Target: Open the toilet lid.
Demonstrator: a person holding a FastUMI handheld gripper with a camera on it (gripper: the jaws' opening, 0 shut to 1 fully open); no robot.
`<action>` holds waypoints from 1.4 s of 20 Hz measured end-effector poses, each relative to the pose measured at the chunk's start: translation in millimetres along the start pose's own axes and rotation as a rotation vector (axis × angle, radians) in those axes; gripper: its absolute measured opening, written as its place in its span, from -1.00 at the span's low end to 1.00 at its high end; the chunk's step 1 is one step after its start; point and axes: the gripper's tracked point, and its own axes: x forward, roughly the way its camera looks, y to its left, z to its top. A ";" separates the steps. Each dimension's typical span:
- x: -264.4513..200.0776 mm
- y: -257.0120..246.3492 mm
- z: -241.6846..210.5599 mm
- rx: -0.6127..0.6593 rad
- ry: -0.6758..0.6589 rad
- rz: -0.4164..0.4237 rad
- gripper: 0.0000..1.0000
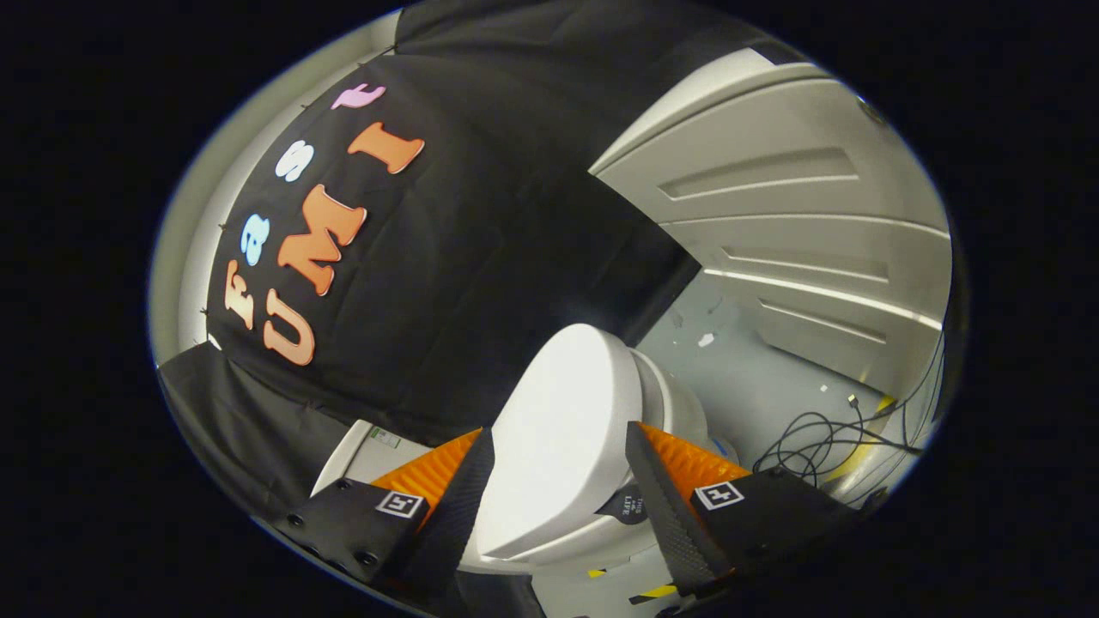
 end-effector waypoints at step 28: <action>39.8 -56.7 -91.7 0.312 0.311 -0.060 -0.16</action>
